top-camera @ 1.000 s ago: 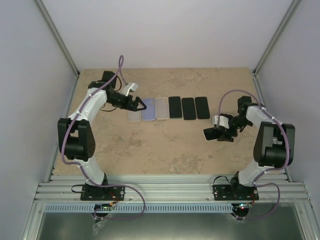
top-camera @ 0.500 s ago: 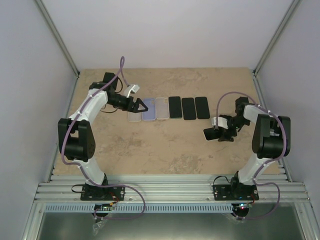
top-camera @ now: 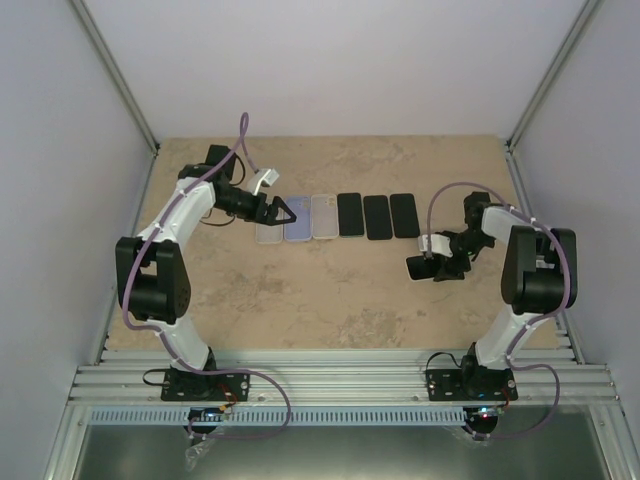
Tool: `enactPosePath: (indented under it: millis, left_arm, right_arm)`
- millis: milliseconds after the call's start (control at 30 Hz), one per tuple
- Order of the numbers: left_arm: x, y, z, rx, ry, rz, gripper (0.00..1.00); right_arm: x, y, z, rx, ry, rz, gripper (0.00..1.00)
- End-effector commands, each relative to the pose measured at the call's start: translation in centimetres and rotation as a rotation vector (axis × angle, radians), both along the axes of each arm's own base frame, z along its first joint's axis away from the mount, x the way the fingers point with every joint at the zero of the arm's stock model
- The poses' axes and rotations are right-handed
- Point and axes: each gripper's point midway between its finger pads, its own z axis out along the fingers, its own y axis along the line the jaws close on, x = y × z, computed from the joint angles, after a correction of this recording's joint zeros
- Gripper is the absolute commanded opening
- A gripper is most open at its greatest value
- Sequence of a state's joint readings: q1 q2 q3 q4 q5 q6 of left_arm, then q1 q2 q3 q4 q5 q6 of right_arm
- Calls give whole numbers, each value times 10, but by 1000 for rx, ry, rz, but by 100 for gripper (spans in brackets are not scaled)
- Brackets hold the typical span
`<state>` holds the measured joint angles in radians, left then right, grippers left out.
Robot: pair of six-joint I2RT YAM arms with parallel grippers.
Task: Take the phone out of the phone case
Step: Pick up the phone at the center of the board.
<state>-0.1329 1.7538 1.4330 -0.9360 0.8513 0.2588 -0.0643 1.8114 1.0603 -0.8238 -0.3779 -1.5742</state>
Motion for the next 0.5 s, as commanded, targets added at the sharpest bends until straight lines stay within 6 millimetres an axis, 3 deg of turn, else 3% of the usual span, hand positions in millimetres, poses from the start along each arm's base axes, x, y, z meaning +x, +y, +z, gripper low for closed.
enactPosePath:
  millis: [0, 233, 467]
  left_arm:
    - [-5, -2, 14, -8, -50, -21, 99]
    - [2, 9, 31, 71, -175, 25, 100]
    - [15, 18, 68, 84, -297, 132, 100]
  right_arm:
    - [-11, -7, -35, -91, 58, 38, 74]
    - [-19, -3, -22, -137, -24, 87, 60]
    - [-22, 41, 25, -94, -156, 196, 49]
